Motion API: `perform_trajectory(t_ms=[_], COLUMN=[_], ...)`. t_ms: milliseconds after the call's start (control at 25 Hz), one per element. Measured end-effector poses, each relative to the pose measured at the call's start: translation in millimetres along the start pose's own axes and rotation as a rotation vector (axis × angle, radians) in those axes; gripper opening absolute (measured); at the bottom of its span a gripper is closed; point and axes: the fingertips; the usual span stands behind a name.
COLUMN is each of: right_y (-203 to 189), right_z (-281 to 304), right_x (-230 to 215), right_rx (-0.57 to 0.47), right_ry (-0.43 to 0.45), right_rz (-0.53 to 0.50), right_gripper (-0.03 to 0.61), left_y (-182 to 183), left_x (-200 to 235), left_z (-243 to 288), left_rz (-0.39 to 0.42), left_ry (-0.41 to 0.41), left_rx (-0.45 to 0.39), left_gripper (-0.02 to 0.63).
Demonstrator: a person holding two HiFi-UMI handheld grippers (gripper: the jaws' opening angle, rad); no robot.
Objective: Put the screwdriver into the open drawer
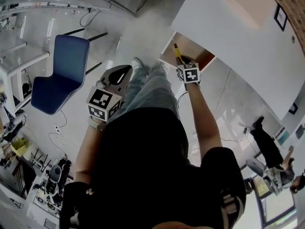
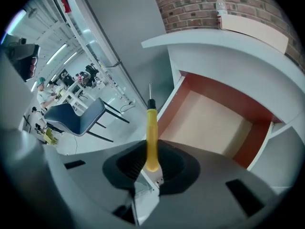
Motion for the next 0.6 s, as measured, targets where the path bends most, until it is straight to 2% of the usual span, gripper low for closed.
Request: perform_trajectory(t_ms=[600], right_y=[-18], right_z=[69], right_x=[-21], right_rx=[0.05], right_ry=[-0.11], right_rz=[0.152], right_gripper=[0.078], left_y=[-43], left_x=[46], left_z=[-9], left_rz=[-0.031], left_ry=[0.005], left_rx=[0.064], left_gripper=[0.003])
Point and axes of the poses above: the fingertips, and each gripper's own axes: z forward along the fingers, x to its left, y out of its top, and after that the axes turned 3 degrees about -x, right-handed
